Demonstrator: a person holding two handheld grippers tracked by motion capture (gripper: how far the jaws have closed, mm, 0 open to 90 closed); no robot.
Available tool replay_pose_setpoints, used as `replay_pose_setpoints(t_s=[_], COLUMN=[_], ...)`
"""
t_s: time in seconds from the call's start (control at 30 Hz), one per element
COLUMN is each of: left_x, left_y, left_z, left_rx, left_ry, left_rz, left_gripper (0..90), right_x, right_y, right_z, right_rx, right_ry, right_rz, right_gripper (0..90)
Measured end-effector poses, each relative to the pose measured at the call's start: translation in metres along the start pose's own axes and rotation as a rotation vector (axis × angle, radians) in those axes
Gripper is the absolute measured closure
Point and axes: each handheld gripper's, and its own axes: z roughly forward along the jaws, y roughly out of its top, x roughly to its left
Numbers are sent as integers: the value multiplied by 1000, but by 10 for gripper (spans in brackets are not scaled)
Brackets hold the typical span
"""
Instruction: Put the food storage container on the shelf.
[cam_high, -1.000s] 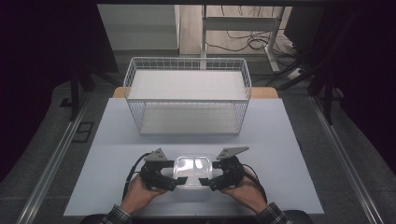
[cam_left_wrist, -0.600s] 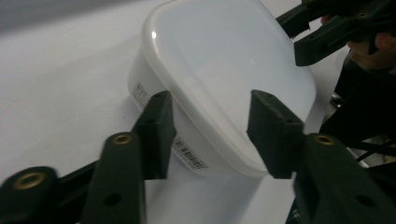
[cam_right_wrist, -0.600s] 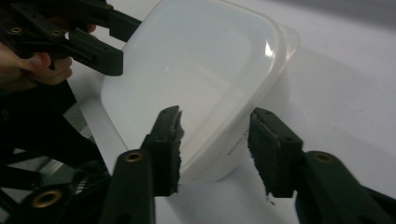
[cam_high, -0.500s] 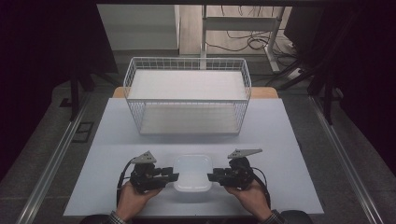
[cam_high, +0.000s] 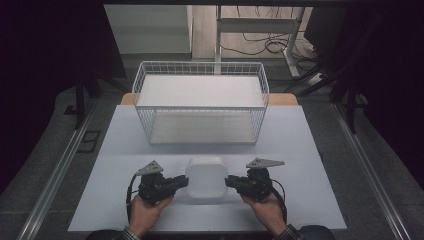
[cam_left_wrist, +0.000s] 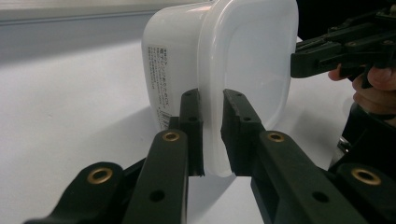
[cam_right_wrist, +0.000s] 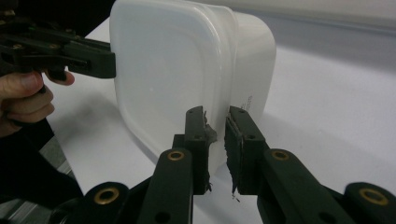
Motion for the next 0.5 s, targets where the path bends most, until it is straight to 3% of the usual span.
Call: replay_pose_setpoints(t_s=[0.17,0.5], left_x=[-2,2], left_y=[7,28], left_z=[-1,5], left_rx=[-18,-38], left_ry=[31,66], left_rz=[26,78], left_gripper=[792,791], right_x=[2,-5], right_y=[6,22], right_z=[-1,0], right_rx=[-39,-78], right_ry=[-22,-58], right_rz=[-48,-89], right_gripper=[784,781])
